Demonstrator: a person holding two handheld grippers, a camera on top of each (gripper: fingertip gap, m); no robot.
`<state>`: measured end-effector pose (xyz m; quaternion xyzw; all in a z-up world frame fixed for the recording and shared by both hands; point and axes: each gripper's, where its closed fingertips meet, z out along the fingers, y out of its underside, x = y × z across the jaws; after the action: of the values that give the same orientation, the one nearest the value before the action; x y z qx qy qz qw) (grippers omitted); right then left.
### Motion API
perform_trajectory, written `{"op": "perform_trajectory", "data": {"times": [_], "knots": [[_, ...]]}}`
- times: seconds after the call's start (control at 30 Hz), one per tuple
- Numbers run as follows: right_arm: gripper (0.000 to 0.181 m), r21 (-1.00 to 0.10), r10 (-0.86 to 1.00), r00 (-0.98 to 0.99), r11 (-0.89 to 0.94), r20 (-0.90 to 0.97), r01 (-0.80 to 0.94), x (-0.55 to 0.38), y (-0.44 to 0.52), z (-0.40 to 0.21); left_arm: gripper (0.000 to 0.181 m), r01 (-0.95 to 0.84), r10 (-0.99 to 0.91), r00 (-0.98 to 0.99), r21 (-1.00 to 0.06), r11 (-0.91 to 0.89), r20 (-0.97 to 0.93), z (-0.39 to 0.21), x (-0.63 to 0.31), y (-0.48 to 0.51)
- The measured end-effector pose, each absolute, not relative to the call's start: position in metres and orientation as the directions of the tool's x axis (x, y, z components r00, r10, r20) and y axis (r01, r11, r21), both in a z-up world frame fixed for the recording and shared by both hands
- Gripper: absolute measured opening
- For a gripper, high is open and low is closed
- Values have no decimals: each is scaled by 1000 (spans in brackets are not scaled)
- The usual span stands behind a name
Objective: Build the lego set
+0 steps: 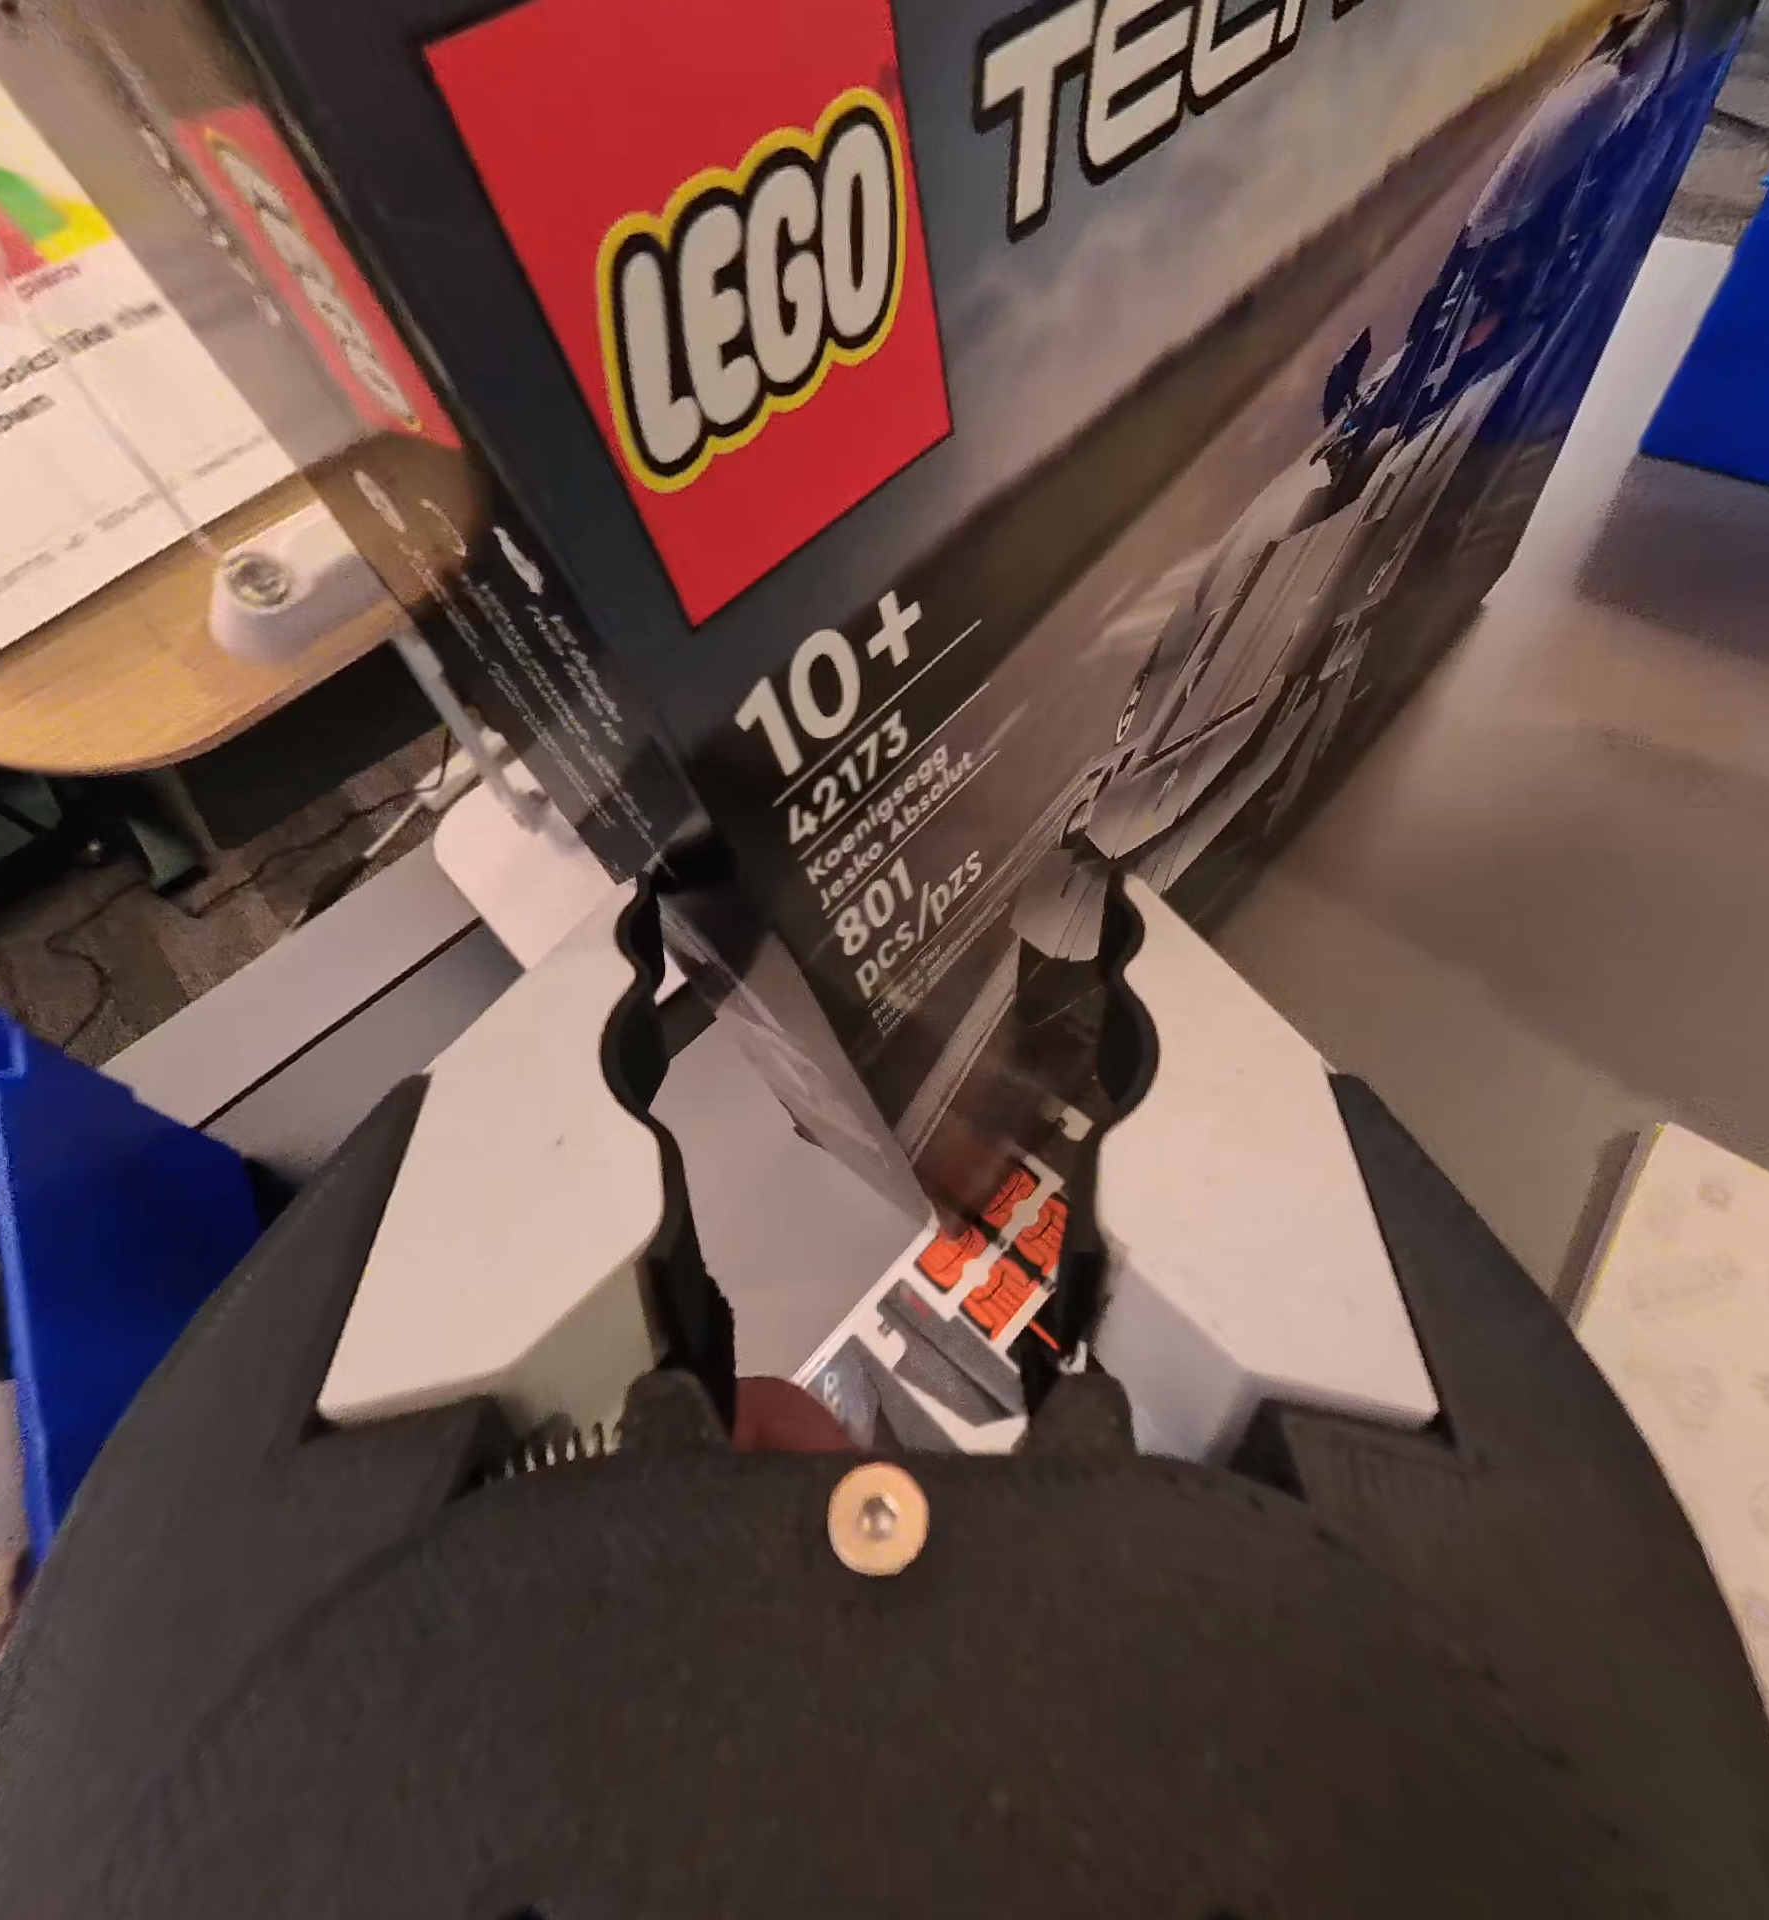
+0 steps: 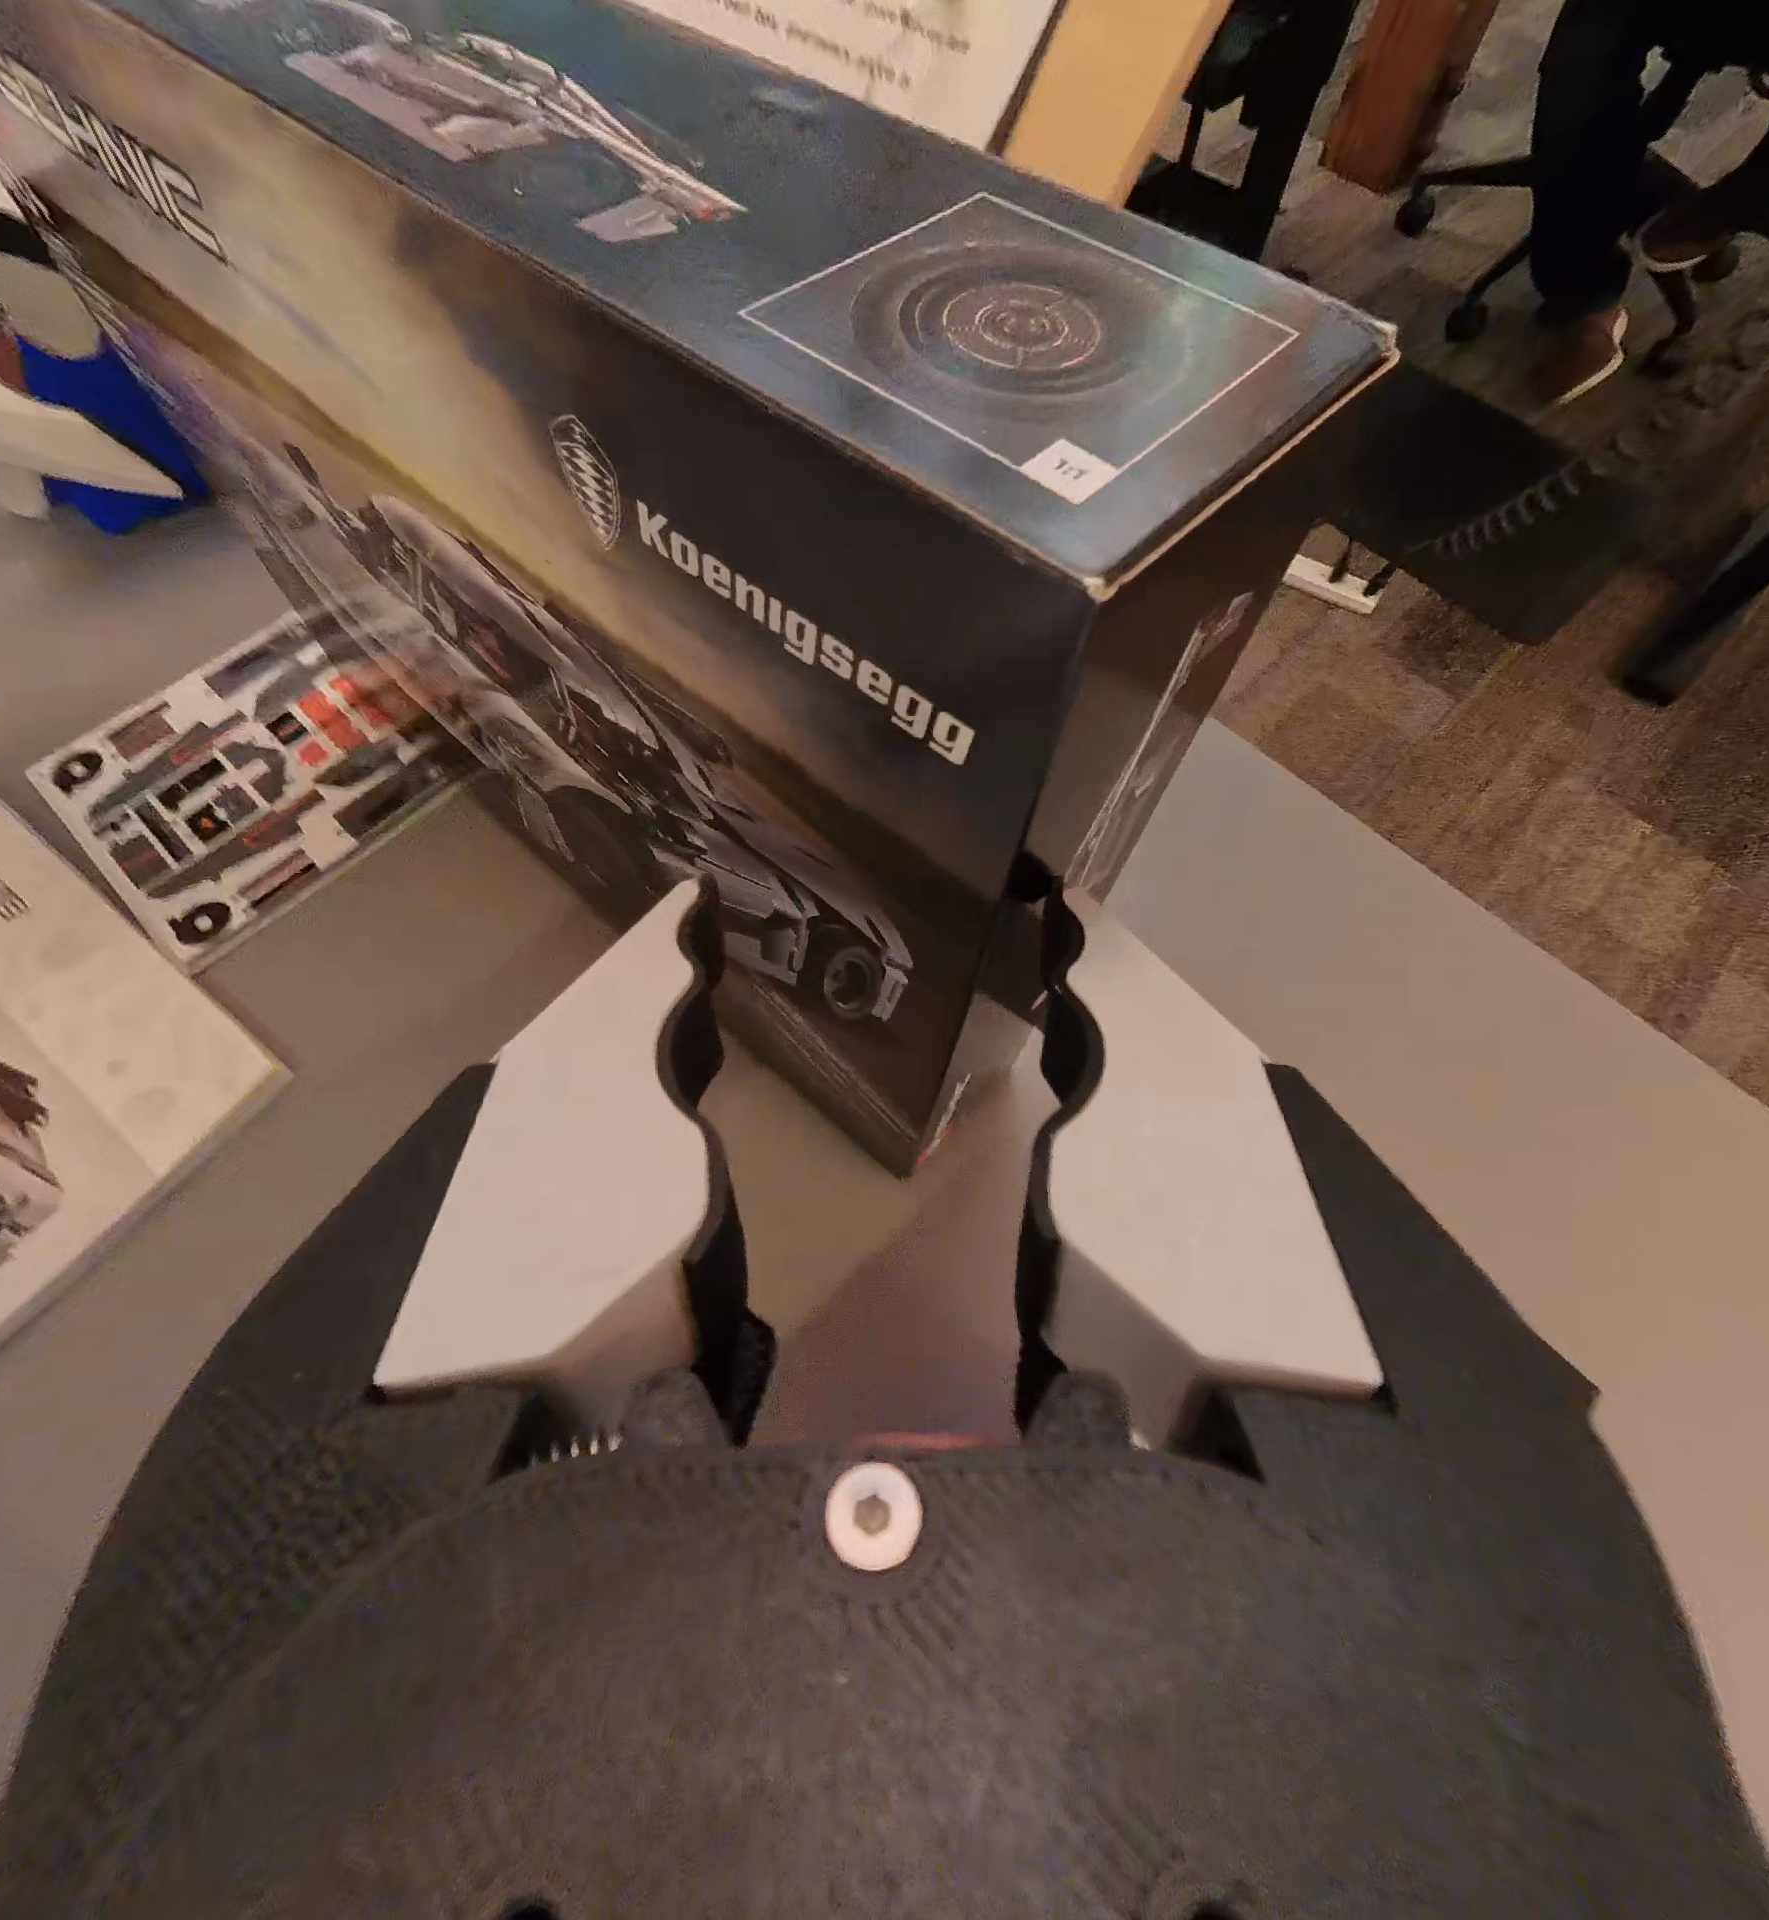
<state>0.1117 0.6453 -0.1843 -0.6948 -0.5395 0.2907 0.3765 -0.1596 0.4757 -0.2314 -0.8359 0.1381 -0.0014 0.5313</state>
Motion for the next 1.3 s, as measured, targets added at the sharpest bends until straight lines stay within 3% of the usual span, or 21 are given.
{"op": "perform_trajectory", "data": {"times": [0.03, 0.17, 0.23, 0.3, 0.4, 0.53, 0.67, 1.1, 1.3], "knots": [[57, -833, 968, 252, -129, 13, 538, 119, 647, -187, 80, -247, -237, 958, -890, -384, -163, -231, -155, 477], [51, -818, 963, 268, -133, 26, 560, 150, 651, -192, 71, -323, -271, 933, -880, -347, -236, -235, -133, 478], [67, -811, 964, 265, -133, 29, 570, 162, 652, -187, 70, -322, -296, 928, -887, -332, -226, -232, -123, 475], [82, -826, 960, 279, -144, 17, 545, 165, 657, -177, 100, -296, -254, 943, -894, -336, -217, -225, -129, 476], [86, -796, 968, 252, -159, -7, 584, 161, 662, -182, 94, -218, -317, 943, -904, -368, -98, -224, -119, 482], [70, -776, 973, 230, -156, -14, 612, 151, 671, -187, 82, -255, -285, 948, -874, -413, -142, -228, -118, 497], [64, -796, 970, 242, -130, 21, 591, 150, 686, -177, 82, -276, -240, 952, -874, -400, -191, -222, -117, 511], [65, -817, 941, 335, -165, 37, 552, 225, 739, -164, 88, -315, -301, 931, -870, -379, -206, -202, -49, 580], [67, -831, 914, 406, -214, 15, 513, 262, 761, -168, 86, -349, -363, 910, -842, -411, -200, -221, -22, 624]]}}
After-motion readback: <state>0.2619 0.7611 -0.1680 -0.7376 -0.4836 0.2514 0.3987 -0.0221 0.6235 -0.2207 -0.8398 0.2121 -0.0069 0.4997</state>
